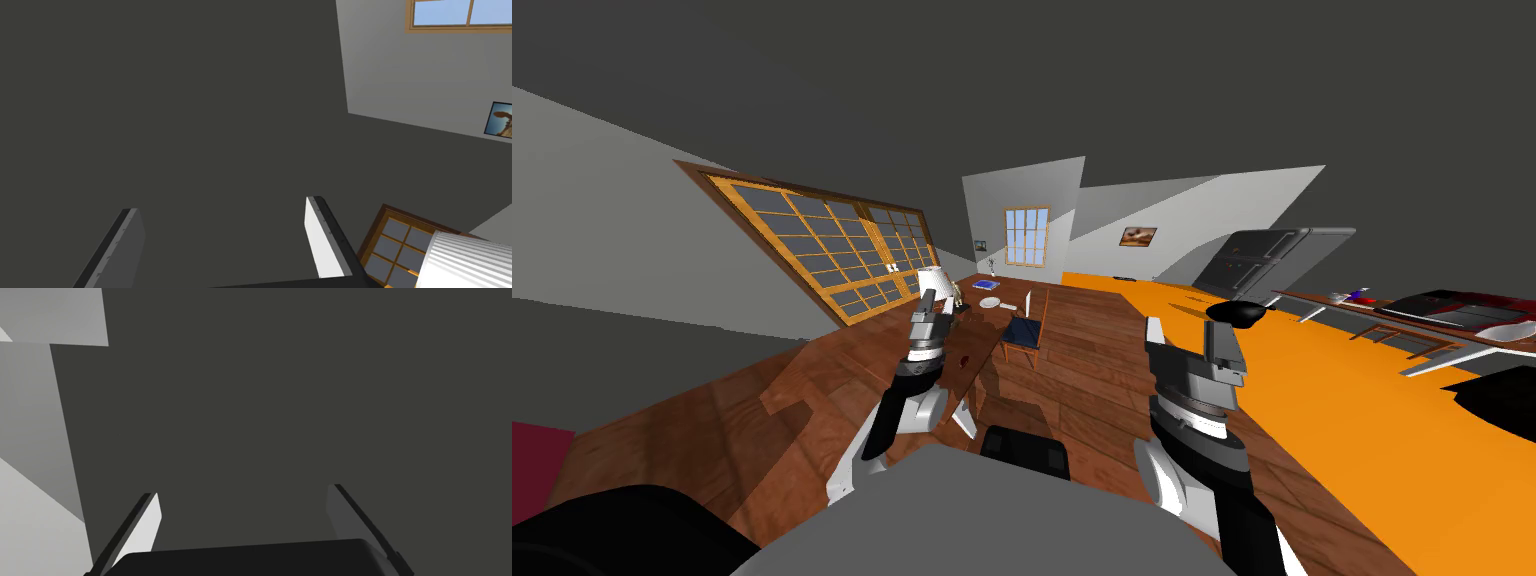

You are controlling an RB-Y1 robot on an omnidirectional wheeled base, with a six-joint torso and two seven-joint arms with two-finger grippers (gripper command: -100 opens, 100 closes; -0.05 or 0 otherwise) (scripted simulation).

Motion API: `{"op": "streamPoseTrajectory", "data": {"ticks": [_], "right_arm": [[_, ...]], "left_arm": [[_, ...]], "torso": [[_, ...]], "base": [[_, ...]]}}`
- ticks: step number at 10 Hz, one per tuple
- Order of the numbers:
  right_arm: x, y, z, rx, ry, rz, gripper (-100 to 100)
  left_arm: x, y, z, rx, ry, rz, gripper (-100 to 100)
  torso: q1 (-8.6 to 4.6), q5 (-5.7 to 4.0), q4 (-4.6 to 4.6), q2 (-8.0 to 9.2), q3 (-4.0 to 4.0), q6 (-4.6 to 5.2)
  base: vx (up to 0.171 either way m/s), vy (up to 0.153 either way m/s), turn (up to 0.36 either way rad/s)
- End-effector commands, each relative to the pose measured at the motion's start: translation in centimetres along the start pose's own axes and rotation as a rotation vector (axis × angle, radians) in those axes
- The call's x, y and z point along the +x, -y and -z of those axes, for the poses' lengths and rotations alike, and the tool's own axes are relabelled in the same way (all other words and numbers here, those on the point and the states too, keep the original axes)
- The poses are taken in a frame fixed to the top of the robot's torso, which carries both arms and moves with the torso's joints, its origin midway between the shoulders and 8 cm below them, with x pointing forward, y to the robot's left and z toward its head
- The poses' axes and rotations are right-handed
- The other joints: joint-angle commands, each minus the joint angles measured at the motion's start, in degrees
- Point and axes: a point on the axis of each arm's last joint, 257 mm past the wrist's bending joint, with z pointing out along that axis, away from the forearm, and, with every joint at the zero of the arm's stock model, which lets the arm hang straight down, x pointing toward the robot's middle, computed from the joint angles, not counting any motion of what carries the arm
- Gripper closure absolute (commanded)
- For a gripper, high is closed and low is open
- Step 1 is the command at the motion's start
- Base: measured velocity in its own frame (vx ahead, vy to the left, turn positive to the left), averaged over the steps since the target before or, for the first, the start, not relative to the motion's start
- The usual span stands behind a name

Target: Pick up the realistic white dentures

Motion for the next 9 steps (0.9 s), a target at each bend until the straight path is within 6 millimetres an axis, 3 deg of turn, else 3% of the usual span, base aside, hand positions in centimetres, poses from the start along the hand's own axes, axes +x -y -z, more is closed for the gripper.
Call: {"op": "streamPoseTrajectory", "data": {"ticks": [1, 4, 8, 9], "right_arm": [[0.0, 0.0, 0.0, 0.0, 0.0, 0.0, 0], [0.0, 0.0, 0.0, 0.0, 0.0, 0.0, 0], [0.0, 0.0, 0.0, 0.0, 0.0, 0.0, 0], [0.0, 0.0, 0.0, 0.0, 0.0, 0.0, 0]], "left_arm": [[0.4, -1.0, 0.0, -0.023, -0.034, 0.011, -100], [0.4, -3.5, 0.3, -0.083, -0.056, 0.052, -100], [-0.5, -8.3, 1.1, -0.202, -0.04, 0.14, -100], [-0.5, -8.3, 1.1, -0.203, -0.04, 0.14, -100]], "torso": [[0.0, 0.0, 0.0, 0.0, 0.0, 0.0], [-0.14, -0.03, -0.03, -0.16, -0.09, 0.0], [-0.12, -0.03, -0.06, -0.26, -0.15, -0.01], [-0.14, -0.03, -0.06, -0.26, -0.15, 0.0]], "base": [[0.018, -0.02, 0.035], [0.042, -0.041, 0.055], [0.058, -0.037, 0.076], [0.042, -0.03, 0.018]]}}
